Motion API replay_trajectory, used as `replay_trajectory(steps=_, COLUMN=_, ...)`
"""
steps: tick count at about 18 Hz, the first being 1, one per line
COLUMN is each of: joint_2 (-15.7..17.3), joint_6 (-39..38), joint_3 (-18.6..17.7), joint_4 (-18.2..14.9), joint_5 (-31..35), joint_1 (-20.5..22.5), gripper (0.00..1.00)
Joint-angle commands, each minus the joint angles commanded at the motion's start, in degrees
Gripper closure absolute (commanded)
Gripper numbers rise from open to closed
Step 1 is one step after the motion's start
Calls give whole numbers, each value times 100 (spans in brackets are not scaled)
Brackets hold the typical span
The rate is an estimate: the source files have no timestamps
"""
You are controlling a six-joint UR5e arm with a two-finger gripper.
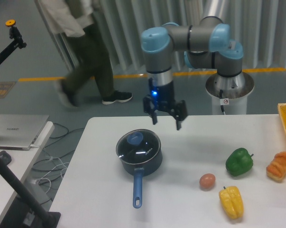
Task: Open the lid
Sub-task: 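Move the open gripper over the saucepan's glass lid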
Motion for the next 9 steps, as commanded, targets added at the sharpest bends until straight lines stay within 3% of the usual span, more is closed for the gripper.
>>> replay_trajectory(steps=9, joint_2=-325, joint_6=-502, joint_3=264, joint_4=9, joint_5=35, joint_1=-589, gripper=0)
